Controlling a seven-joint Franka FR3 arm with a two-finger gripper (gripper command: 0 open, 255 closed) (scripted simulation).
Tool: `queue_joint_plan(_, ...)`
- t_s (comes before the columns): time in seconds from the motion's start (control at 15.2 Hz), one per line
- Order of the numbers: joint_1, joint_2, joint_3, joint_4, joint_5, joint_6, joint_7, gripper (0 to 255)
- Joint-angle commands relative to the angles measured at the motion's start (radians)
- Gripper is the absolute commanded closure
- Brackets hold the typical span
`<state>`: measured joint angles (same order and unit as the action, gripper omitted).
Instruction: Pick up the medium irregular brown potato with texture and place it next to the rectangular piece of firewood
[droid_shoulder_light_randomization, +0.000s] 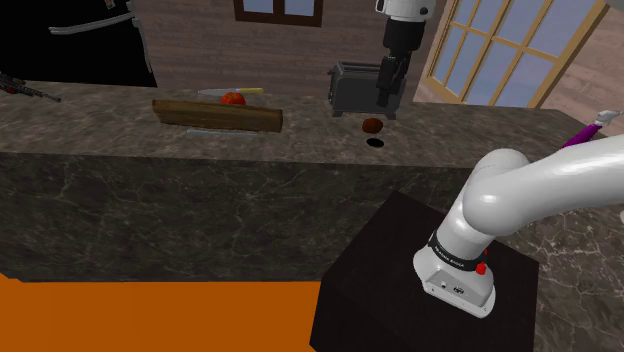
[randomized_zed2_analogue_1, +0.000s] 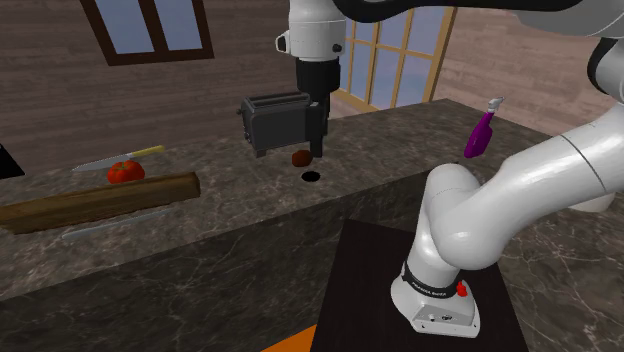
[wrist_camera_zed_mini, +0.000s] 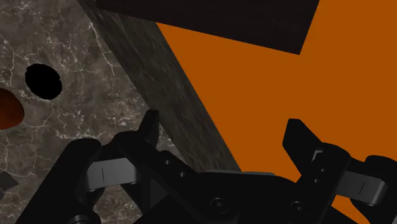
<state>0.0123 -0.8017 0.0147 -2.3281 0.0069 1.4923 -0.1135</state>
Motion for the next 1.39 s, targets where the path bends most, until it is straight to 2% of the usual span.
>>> queue_joint_plan(0.0,0.0,0.0,0.0,0.0,0.0,0.0,0.0,0)
queue_joint_plan(0.33,-0.008,-0.027,-0.149,-0.079,-0.073,0.082,-0.203,0)
queue_joint_plan(0.66,-0.011,0.004,-0.308,-0.111,-0.139,0.176,-0.406,0)
queue_joint_plan(0.99,0.007,0.093,-0.476,-0.097,-0.179,0.275,-0.614,0)
queue_joint_plan(1.32,0.062,0.235,-0.655,-0.034,-0.169,0.371,-0.835,0)
